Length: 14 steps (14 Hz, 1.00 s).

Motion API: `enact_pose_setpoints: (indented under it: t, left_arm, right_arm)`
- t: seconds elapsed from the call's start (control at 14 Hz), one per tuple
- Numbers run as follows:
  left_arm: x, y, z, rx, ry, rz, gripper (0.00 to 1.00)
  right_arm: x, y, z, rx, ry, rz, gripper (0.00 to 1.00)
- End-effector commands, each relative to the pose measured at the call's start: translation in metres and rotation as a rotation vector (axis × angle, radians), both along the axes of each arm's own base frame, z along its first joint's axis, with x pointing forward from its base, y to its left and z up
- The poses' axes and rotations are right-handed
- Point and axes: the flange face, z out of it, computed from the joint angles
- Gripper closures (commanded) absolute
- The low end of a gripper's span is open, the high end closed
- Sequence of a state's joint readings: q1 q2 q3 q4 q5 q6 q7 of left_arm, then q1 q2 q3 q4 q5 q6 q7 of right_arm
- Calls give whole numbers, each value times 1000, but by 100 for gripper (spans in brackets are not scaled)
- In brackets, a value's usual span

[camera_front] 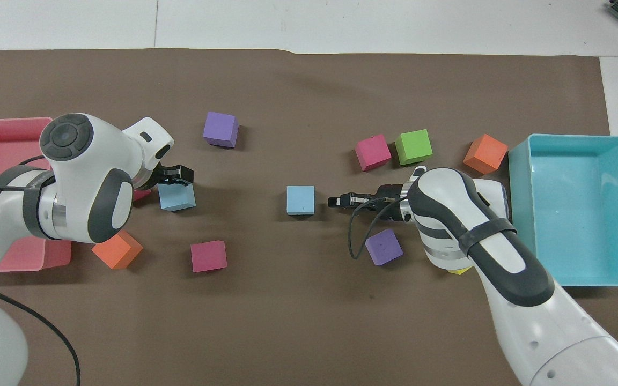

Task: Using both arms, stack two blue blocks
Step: 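Reach the left gripper to the other blue block and grasp it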

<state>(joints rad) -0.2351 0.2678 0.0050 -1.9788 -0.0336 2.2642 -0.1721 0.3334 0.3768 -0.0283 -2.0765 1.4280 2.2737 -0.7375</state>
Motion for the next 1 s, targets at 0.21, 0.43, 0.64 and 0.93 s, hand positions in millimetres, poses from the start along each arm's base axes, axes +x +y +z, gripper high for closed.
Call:
enact_pose_setpoints:
  t: [0.21,0.43,0.64,0.93]
  left_arm:
    - [-18,-1,2,2,-2,26,44]
    - [-18,-14,6,5,14,28,96]
    - [-10,-22,30,10,41,20,100]
    - [2,-47,88,11,27,30,100]
  right_arm:
    - [-1,-1,-4,-5,-28,-3,100]
    - [-1,-1,-4,-11,-31,-4,100]
    - [-1,-2,-4,-14,-32,-7,100]
    - [-3,-2,-6,-16,-25,-8,100]
